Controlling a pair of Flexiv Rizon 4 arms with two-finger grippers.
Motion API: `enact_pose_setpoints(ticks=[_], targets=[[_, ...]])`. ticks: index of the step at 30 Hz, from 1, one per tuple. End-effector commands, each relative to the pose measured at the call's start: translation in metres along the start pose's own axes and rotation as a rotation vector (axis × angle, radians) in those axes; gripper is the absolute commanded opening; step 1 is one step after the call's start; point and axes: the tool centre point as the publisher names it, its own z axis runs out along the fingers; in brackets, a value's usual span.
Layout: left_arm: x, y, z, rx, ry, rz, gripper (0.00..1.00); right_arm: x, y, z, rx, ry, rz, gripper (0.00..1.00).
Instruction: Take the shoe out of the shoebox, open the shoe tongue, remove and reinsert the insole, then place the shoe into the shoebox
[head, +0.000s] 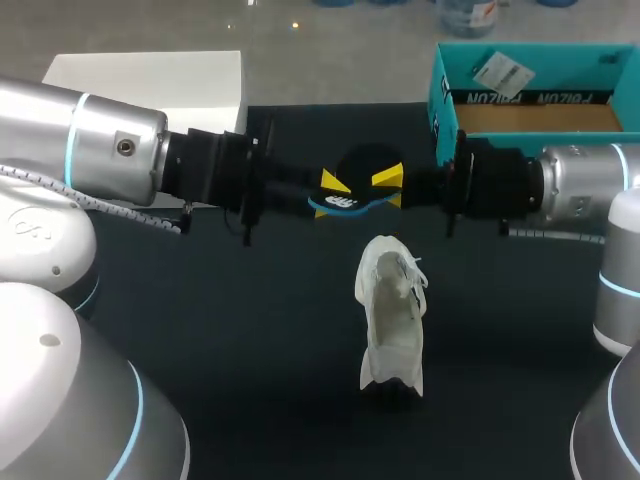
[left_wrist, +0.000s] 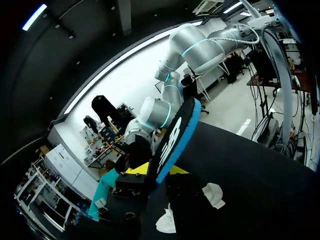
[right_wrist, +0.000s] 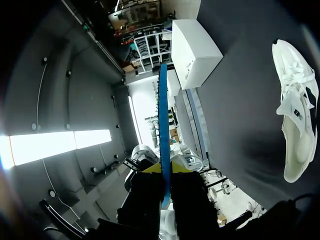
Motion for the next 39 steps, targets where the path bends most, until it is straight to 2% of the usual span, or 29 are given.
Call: enact_pose_setpoints(ticks=[1, 7, 10, 16, 17, 21, 27, 33, 39], targets=[[-0.006, 0.0, -0.024, 0.02, 0.062, -0.046, 1.0, -0.001, 0.0, 0.001, 0.002, -0.002, 0.0, 0.0], [-0.03, 0.003, -0.056, -0.006, 0.16, -0.065, 1.0, -0.001, 0.0, 0.001, 0.002, -0.002, 0.0, 0.0], [-0.041, 0.004, -0.066, -0.057, 0.258, -0.028, 1.0, -0.001, 0.0, 0.001, 0.002, -0.002, 0.0, 0.0], [-0.053, 0.005, -0.074, -0.173, 0.431, 0.106, 1.0, -0.001, 0.0, 0.001, 0.002, -0.002, 0.0, 0.0], [-0.053, 0.005, -0.074, -0.163, 0.502, 0.11, 1.0, -0.001, 0.0, 0.001, 0.002, -0.002, 0.0, 0.0], [-0.055, 0.002, -0.069, -0.217, 0.593, 0.109, 1.0, -0.003, 0.001, 0.002, 0.013, -0.01, -0.003, 0.0], [-0.055, 0.002, -0.069, -0.217, 0.593, 0.109, 1.0, -0.017, 0.0, 0.007, 0.053, -0.052, -0.022, 0.0], [-0.055, 0.002, -0.069, -0.217, 0.593, 0.109, 1.0, -0.028, -0.008, 0.009, 0.042, -0.041, -0.025, 0.0], [-0.055, 0.002, -0.069, -0.217, 0.593, 0.109, 1.0, -0.03, -0.011, 0.007, 0.023, -0.032, -0.024, 0.0]])
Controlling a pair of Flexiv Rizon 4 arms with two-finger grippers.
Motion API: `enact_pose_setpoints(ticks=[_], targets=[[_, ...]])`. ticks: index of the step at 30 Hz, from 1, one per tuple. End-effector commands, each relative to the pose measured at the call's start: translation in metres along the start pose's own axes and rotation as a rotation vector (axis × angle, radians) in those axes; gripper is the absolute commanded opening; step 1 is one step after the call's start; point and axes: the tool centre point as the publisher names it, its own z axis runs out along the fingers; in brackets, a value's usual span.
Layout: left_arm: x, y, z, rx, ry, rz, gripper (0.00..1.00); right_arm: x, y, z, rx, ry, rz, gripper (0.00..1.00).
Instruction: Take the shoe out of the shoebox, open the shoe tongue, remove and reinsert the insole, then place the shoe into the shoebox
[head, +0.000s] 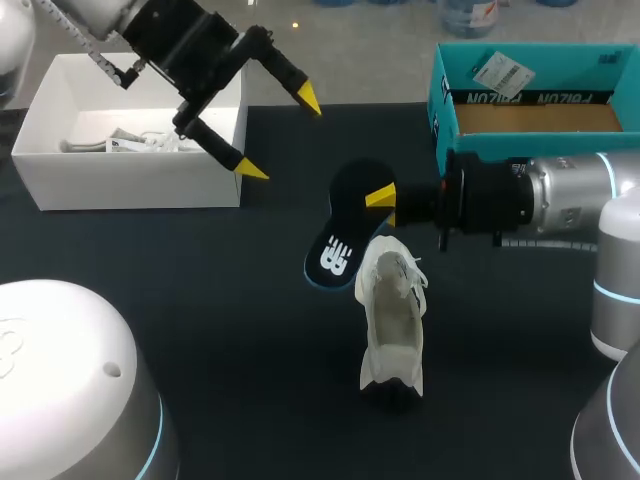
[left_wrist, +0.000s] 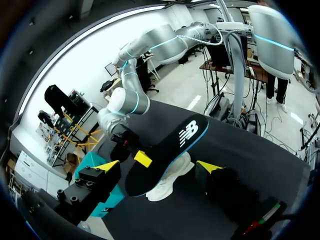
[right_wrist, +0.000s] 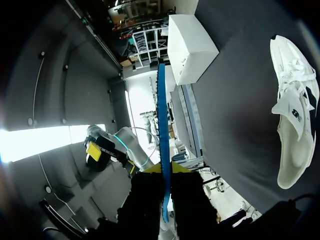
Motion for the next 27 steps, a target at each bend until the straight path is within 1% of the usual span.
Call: enact_pose_setpoints(ticks=[1, 9, 11, 12, 13, 14, 17, 18, 19, 20, 24, 25, 27], targets=[[-0.005, 0.001, 0.0, -0.001, 0.113, 0.0, 1.0, -0.002, -0.006, 0.001, -0.014, 0.001, 0.0, 0.0], [-0.005, 0.001, 0.0, -0.001, 0.113, 0.0, 1.0, -0.002, -0.006, 0.001, -0.014, 0.001, 0.0, 0.0], [-0.014, -0.003, 0.003, -0.014, 0.169, 0.087, 1.0, -0.002, -0.006, 0.001, -0.014, 0.001, 0.0, 0.0], [-0.017, -0.004, 0.004, -0.025, 0.206, 0.13, 1.0, -0.002, -0.006, 0.001, -0.014, 0.001, 0.0, 0.0], [-0.02, -0.003, 0.007, -0.056, 0.234, 0.215, 1.0, -0.002, -0.006, 0.001, -0.014, 0.001, 0.0, 0.0], [-0.022, -0.003, 0.008, -0.056, 0.259, 0.231, 1.0, -0.002, -0.006, 0.001, -0.014, 0.001, 0.0, 0.0], [-0.031, -0.004, 0.016, -0.14, 0.32, 0.348, 1.0, -0.002, -0.006, 0.001, -0.014, 0.001, 0.0, 0.0], [-0.032, -0.006, 0.017, -0.134, 0.344, 0.353, 1.0, -0.002, -0.006, 0.001, -0.014, 0.001, 0.0, 0.0], [-0.035, -0.008, 0.018, -0.142, 0.34, 0.357, 1.0, -0.002, -0.006, 0.001, -0.014, 0.001, 0.0, 0.0], [-0.038, -0.009, 0.02, -0.179, 0.335, 0.393, 1.0, -0.002, -0.006, 0.001, -0.014, 0.001, 0.0, 0.0], [-0.046, -0.007, 0.023, -0.221, 0.343, 0.42, 1.0, -0.002, -0.006, 0.001, -0.014, 0.001, 0.0, 0.0], [-0.049, -0.005, 0.024, -0.256, 0.322, 0.421, 1.0, -0.002, -0.006, 0.001, -0.014, 0.001, 0.0, 0.0], [-0.051, -0.004, 0.024, -0.27, 0.31, 0.41, 1.0, -0.002, -0.006, 0.001, -0.014, 0.001, 0.0, 0.0]])
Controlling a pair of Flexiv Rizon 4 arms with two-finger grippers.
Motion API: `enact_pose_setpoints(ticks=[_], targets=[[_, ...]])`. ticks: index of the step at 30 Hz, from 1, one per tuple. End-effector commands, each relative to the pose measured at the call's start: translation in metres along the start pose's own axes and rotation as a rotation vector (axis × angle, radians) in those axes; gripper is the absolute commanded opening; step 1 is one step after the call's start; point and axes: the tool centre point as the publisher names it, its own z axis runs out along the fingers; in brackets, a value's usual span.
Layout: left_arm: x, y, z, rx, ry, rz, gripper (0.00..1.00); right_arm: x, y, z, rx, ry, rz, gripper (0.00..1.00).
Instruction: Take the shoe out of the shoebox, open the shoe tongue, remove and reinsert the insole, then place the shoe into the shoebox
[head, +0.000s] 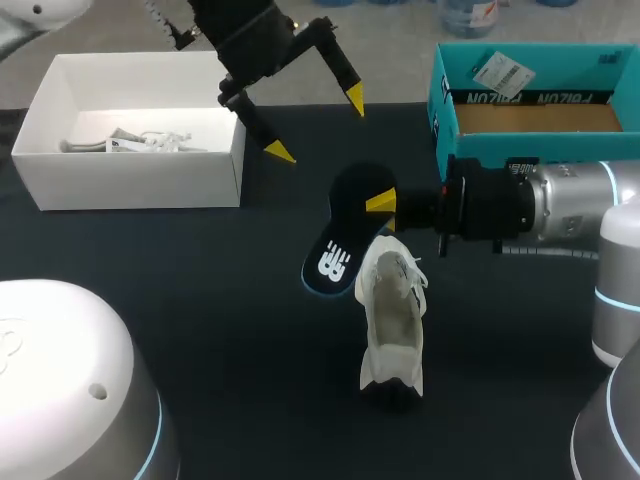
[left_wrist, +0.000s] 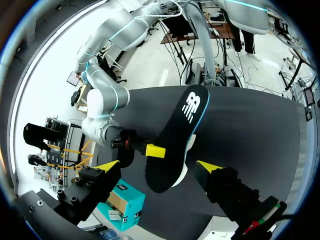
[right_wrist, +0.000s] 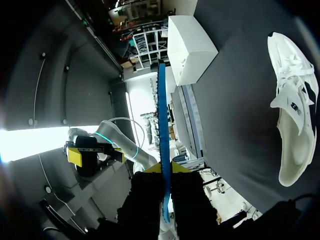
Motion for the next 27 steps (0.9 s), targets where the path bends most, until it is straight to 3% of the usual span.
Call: enact_pose_setpoints(ticks=[1, 16, 27], targets=[[-0.009, -0.0023, -0.0011, -0.055, 0.151, -0.001, 1.0, 0.0, -0.0005, 0.0012, -0.001, -0.003, 0.001, 0.0], [-0.009, -0.0023, -0.0011, -0.055, 0.151, -0.001, 1.0, -0.0031, -0.0075, 0.0064, 0.032, -0.016, 0.006, 0.0], [-0.009, -0.0023, -0.0011, -0.055, 0.151, -0.001, 1.0, 0.002, -0.0098, 0.0042, 0.008, -0.01, -0.002, 0.0]])
